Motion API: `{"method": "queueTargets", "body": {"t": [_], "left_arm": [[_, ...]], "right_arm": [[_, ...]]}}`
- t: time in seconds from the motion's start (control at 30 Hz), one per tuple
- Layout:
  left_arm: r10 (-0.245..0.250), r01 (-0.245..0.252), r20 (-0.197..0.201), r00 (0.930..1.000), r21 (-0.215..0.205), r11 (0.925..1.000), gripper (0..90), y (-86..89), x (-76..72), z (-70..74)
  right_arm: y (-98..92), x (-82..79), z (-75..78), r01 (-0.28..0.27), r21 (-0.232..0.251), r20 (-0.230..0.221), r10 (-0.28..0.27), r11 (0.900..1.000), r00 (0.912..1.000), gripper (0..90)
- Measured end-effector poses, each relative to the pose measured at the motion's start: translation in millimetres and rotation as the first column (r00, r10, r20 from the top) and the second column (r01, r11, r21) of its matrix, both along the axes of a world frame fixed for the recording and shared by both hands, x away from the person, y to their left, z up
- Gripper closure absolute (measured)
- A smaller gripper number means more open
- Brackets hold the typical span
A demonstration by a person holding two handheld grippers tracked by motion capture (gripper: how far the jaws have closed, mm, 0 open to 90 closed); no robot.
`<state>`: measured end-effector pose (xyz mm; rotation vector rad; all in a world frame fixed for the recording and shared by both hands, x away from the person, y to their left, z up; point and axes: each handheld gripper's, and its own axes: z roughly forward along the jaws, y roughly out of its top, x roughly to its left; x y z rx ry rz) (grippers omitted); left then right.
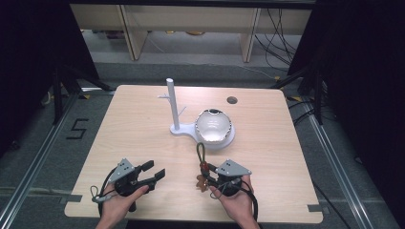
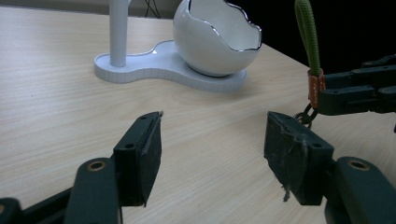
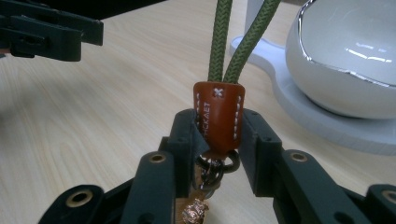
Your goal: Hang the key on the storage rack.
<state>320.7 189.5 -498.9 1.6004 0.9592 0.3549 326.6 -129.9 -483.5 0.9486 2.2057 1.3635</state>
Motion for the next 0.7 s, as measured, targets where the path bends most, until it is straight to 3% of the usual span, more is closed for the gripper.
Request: {"method": "queueTargets", "body": {"t": [0.13, 0.17, 0.23, 0.27, 0.3, 0.47, 0.7], "left_arm": [[-0.016, 0.016, 0.019, 0.9997, -0.017, 0.9997, 36.9, -3.2, -0.4, 7.2], [-0.024, 0.025, 0.021, 0.9995, -0.031, 0.9992, 37.1, -4.0, 0.2, 7.6], [-0.018, 0.018, 0.014, 0.9997, -0.017, 0.9997, 37.6, -4.2, -0.8, 9.3], [-0.023, 0.023, 0.019, 0.9996, -0.025, 0.9994, 37.8, -6.1, -0.2, 10.1], [-0.027, 0.028, 0.021, 0.9994, -0.023, 0.9993, 37.9, -6.7, 0.0, 10.8], [-0.032, 0.033, 0.022, 0.9992, -0.02, 0.9993, 38.5, -10.2, 0.7, 15.2], [-0.052, 0.054, 0.048, 0.9975, -0.032, 0.998, 39.1, -15.4, 3.2, 22.8]], "right_arm": [[0.5, -2.9, 2.9, 0.017, 0.023, 0.023, -0.018, 1.0, 0.9996, 68.6], [-0.4, -2.2, 3.4, 0.019, 0.025, 0.048, -0.02, 1.0, 0.9986, 68.6], [0.1, -2.9, 3.6, 0.021, 0.035, 0.039, -0.023, 0.999, 0.999, 68.6], [-1.3, -2.6, 5.1, 0.028, 0.032, 0.073, -0.03, 0.999, 0.9969, 68.6], [-0.6, -3.7, 5.4, 0.027, 0.042, 0.047, -0.029, 0.999, 0.9985, 68.5], [-0.7, -2.4, 5.9, 0.021, 0.06, 0.082, -0.026, 0.998, 0.9963, 68.5], [-1.5, -4.1, 8.3, 0.046, 0.07, 0.093, -0.052, 0.996, 0.9943, 68.5]]}}
